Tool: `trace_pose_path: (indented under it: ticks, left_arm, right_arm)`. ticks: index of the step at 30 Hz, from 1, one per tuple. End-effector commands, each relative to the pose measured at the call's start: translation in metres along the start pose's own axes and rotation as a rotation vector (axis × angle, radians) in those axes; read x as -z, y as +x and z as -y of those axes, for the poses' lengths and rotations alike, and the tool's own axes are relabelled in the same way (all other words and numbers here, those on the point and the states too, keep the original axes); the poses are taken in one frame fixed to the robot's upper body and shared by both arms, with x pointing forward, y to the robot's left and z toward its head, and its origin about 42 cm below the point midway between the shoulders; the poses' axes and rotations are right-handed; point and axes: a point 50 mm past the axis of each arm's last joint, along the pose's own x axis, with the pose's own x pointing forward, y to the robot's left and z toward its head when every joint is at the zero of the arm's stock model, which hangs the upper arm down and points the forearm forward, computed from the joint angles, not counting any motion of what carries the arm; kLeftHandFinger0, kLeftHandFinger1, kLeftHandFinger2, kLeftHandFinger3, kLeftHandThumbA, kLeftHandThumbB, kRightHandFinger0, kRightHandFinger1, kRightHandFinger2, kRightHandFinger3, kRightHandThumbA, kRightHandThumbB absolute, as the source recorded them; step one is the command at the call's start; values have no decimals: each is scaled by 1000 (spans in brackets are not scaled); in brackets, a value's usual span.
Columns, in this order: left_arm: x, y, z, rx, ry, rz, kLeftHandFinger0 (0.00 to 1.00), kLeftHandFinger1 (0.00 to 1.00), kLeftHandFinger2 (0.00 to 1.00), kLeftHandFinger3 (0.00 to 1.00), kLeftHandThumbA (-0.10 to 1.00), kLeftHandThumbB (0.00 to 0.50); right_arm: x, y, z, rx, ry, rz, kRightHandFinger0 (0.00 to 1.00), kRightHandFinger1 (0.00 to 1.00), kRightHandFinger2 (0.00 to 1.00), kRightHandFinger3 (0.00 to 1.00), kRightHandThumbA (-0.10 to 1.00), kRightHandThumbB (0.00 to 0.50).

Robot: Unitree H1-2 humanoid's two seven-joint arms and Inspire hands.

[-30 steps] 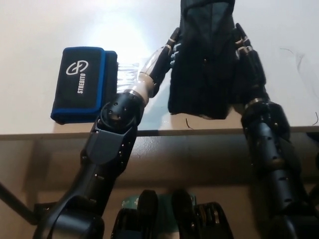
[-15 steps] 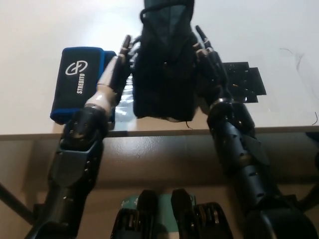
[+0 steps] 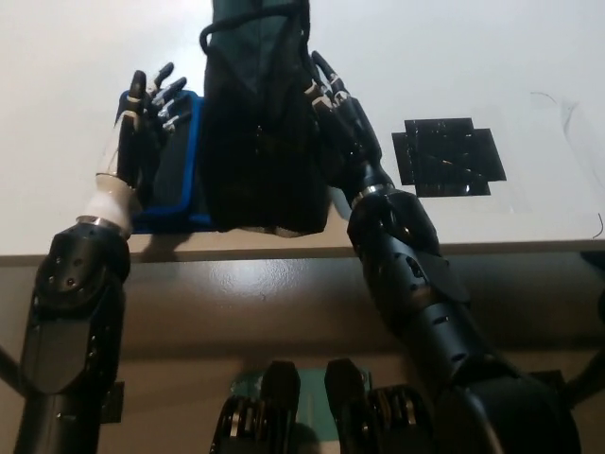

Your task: Use both hands to pick up the lunch bag on the right hand side and smoothly move it near the note book on the left hand side

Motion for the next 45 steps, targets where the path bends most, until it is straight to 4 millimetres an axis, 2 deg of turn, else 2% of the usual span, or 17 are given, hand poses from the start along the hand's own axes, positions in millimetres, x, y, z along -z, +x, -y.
trace_pose_path:
  ticks: [1,6,12,17,20,23,24,25,28,30,31,33,34,38,40,41,45]
  left_arm:
    - [-22,4,-13,-6,-7,70,1000,1000,1000,1000,1000,306]
    - [-24,0,-18,-18,7,84,1000,1000,1000,1000,1000,279]
    - [-21,2,-16,-11,0,71,1000,1000,1000,1000,1000,306]
    - [-21,-1,-21,-9,16,67,1000,1000,1000,1000,1000,280]
    - [-21,-6,-29,-14,36,71,1000,1000,1000,1000,1000,264]
    - [-26,-17,-43,-5,118,82,1000,1000,1000,1000,1000,288]
    - [-26,-18,-45,-4,125,84,1000,1000,1000,1000,1000,288]
    - [-29,-23,-50,1,138,95,1000,1000,1000,1000,1000,315]
    - [-32,-33,-57,12,161,111,1000,1000,1000,1000,1000,346]
    - [-33,-45,-58,13,156,113,1000,1000,1000,1000,1000,381]
    - [-32,-50,-58,16,154,110,1000,1000,1000,1000,1000,376]
    - [-30,-62,-60,22,144,107,1000,1000,1000,1000,1000,334]
    - [-28,-68,-60,22,140,105,1000,1000,1000,1000,1000,333]
    - [-25,-92,-61,16,138,98,1000,1000,1000,1000,1000,320]
    - [-22,-107,-61,8,134,98,1000,1000,1000,1000,1000,332]
    - [-17,-122,-62,3,125,102,1000,1000,1000,1000,1000,327]
    - [-5,-152,-61,-3,119,87,1000,1000,1000,1000,1000,361]
  right_arm:
    - [-5,14,-38,-116,-19,20,1000,1000,1000,1000,1000,278]
    - [-4,15,-41,-118,-19,14,1000,1000,1000,1000,1000,269]
    - [-7,12,-30,-116,-62,35,1000,1000,1000,1000,1000,279]
    - [-31,-2,3,-15,-343,202,1000,1000,1000,1000,1000,236]
    - [-49,-14,23,14,-399,261,1000,1000,1000,1000,1000,259]
    - [-74,-36,48,36,-512,343,1000,1000,1000,1000,1000,250]
    - [-76,-38,50,38,-518,349,1000,1000,1000,1000,1000,250]
    - [-90,-50,63,57,-554,379,1000,1000,1000,1000,1000,301]
    - [-108,-74,79,46,-598,424,1000,1000,1000,1000,1000,296]
    - [-118,-95,92,60,-624,431,1000,1000,1000,1000,1000,314]
    - [-120,-104,96,60,-632,427,1000,1000,1000,1000,1000,325]
    - [-127,-123,104,62,-652,423,1000,1000,1000,1000,1000,305]
    - [-130,-134,109,64,-666,429,1000,1000,1000,1000,1000,294]
    - [-136,-168,119,81,-715,445,1000,1000,1000,1000,1000,279]
    - [-133,-185,123,87,-709,443,1000,1000,1000,1000,1000,270]
    - [-127,-203,127,90,-699,434,1000,1000,1000,1000,1000,263]
    - [-117,-236,134,100,-697,417,1000,1000,1000,1000,1000,237]
